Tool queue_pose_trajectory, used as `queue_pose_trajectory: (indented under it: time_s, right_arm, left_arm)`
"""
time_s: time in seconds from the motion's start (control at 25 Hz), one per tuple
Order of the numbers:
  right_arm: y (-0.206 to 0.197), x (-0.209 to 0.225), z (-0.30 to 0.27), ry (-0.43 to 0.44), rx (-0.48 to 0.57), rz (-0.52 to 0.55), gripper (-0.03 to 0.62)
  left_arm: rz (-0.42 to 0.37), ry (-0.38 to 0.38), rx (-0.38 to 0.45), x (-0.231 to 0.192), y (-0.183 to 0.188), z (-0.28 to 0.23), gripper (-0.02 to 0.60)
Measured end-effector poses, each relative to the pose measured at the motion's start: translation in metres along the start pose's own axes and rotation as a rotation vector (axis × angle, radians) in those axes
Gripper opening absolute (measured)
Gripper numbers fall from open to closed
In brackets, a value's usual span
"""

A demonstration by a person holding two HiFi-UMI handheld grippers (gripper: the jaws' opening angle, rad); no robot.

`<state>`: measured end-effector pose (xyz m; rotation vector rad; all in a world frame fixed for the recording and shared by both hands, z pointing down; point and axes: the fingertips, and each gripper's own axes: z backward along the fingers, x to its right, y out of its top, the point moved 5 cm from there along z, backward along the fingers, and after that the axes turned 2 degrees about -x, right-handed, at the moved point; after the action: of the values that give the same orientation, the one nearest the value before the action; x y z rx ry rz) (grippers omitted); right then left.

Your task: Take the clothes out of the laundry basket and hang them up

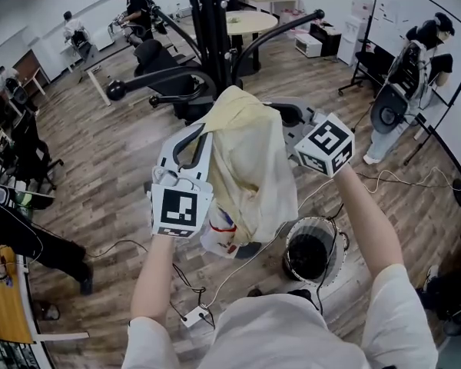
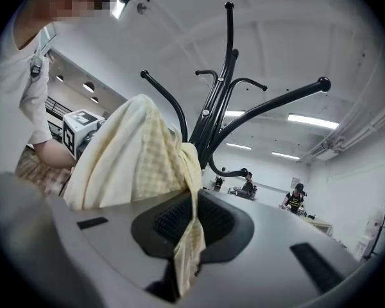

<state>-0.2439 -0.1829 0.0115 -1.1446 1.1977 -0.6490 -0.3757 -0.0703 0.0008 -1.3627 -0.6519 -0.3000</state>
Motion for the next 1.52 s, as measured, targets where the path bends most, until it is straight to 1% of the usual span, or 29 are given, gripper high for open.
queue_pose_trajectory:
  time_s: [0.16,0.28,0.44,0.64,0.72,0.76,0.8,0.84,0.96,1.32,1.52]
  right_arm:
    - [-0.004,-0.007,0.003,0.029,0.012,-0.047,0.035]
    - [-0.005,-0.011,0.005,0.042,0.008,-0.059,0.035]
    - [-0.005,-0.01,0.008,0.033,0.002,-0.064,0.042]
    - [-0.003,-0.013,0.015,0.008,-0.024,-0.058,0.073]
    - [-0.002,-0.01,0.018,-0.005,-0.028,-0.054,0.083]
    - [-0.002,-0.01,0.019,-0.01,-0.031,-0.052,0.084]
    - [-0.003,-0.01,0.02,-0.014,-0.036,-0.049,0.086]
    - [-0.005,-0.01,0.023,-0.018,-0.043,-0.046,0.087]
    - [-0.01,-0.01,0.03,-0.038,-0.057,-0.043,0.097]
    - [-0.01,-0.003,0.061,-0.08,-0.067,-0.041,0.109]
    - [-0.014,-0.007,0.081,-0.087,-0.055,-0.058,0.107]
  left_arm:
    - [0.015,-0.066,0.0,0.016,-0.005,-0.003,0.031]
    - [0.008,-0.103,0.003,0.024,-0.007,-0.006,0.031]
    - [0.038,-0.115,0.007,0.025,-0.008,-0.008,0.031]
    - [0.09,-0.136,0.041,0.026,-0.006,-0.005,0.032]
    - [0.097,-0.152,0.049,0.026,-0.004,-0.006,0.032]
    - [0.097,-0.161,0.054,0.026,-0.004,-0.006,0.046]
    - [0.097,-0.17,0.058,0.028,-0.004,-0.006,0.105]
    - [0.097,-0.179,0.062,0.029,-0.004,-0.006,0.142]
    - [0.097,-0.197,0.069,0.034,-0.005,-0.006,0.167]
    - [0.127,-0.21,0.088,0.043,0.002,0.006,0.233]
    - [0.13,-0.198,0.075,0.054,0.009,0.017,0.241]
